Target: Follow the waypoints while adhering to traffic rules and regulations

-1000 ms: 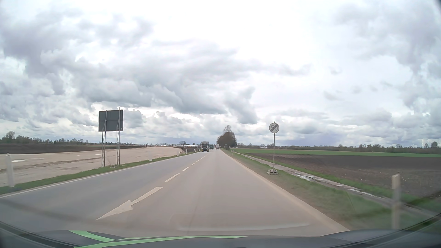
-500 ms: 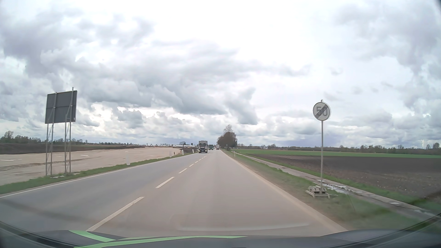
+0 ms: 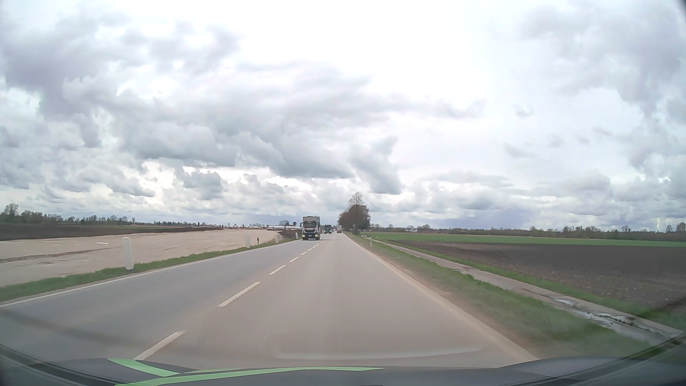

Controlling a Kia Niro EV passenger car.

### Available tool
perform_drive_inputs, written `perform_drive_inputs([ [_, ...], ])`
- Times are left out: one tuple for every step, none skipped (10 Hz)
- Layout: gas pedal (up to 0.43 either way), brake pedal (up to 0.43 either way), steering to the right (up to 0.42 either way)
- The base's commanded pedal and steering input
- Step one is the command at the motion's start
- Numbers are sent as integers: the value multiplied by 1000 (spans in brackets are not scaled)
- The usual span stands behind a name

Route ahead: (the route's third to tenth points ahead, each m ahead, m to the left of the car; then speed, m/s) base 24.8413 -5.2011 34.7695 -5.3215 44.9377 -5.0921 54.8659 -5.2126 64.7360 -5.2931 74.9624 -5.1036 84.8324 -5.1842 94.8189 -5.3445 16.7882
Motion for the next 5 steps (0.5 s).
perform_drive_inputs([
  [378,0,0],
  [390,0,0],
  [390,0,0],
  [390,0,0],
  [390,0,0],
])
